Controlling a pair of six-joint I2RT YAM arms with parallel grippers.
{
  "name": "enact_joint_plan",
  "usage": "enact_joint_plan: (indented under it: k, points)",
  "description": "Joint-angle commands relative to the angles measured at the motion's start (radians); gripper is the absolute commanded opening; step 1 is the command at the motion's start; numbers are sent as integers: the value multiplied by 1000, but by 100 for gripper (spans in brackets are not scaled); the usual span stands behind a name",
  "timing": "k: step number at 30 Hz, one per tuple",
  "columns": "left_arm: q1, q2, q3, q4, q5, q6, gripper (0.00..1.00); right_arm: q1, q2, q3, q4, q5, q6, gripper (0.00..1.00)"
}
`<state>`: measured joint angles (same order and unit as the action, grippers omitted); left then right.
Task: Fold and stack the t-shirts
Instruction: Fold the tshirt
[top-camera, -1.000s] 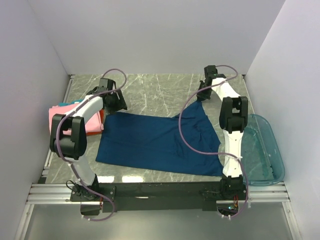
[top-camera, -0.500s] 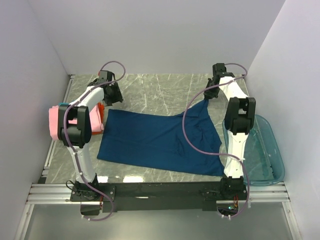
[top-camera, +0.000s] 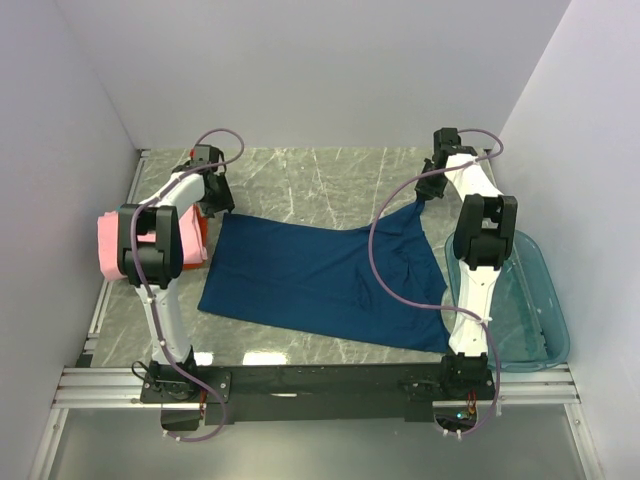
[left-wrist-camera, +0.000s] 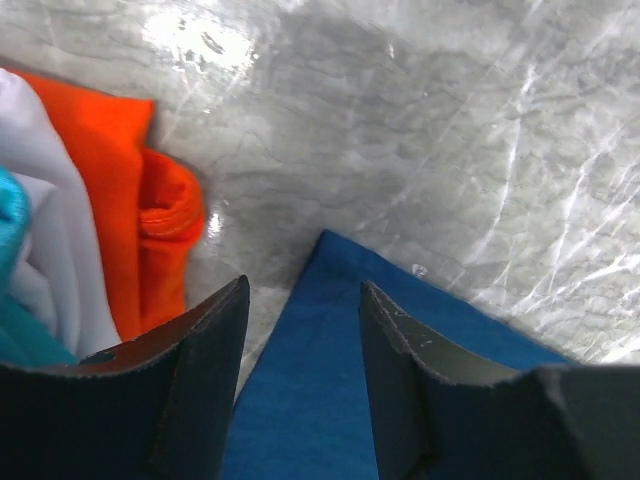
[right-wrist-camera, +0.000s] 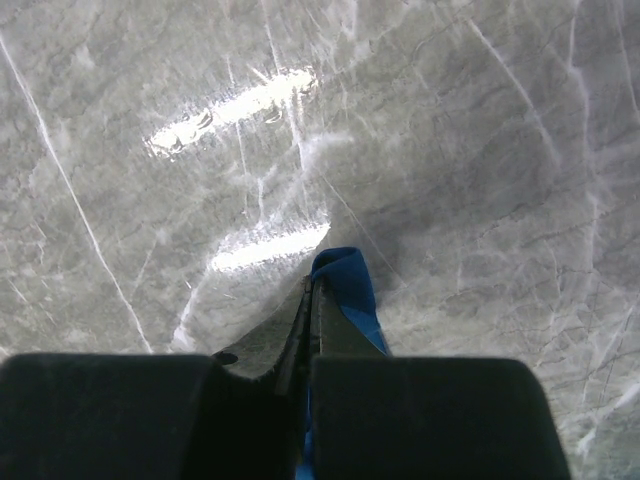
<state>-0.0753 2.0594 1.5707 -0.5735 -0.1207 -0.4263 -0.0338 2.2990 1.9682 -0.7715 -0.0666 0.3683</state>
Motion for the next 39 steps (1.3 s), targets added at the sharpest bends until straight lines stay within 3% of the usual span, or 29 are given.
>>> enact_joint_plan:
  k: [1,16,25,29,34,39]
  points:
    - [5,1,9,12,32,23,53,-8,-67,0,1,18,-14,0]
    - [5,80,60,23,81,15,44,-8,-75,-9,-3,10,-17,0]
    - [5,91,42,35,102,18,23,-8,-85,-3,-9,2,-15,0]
    - [6,100,48,35,107,23,8,-8,-96,1,-15,-13,-12,0]
    - [5,110,74,35,113,38,1,-6,-110,35,-34,-29,-5,0]
    - [5,122,117,37,150,46,0,-9,-98,110,-66,-29,-3,0]
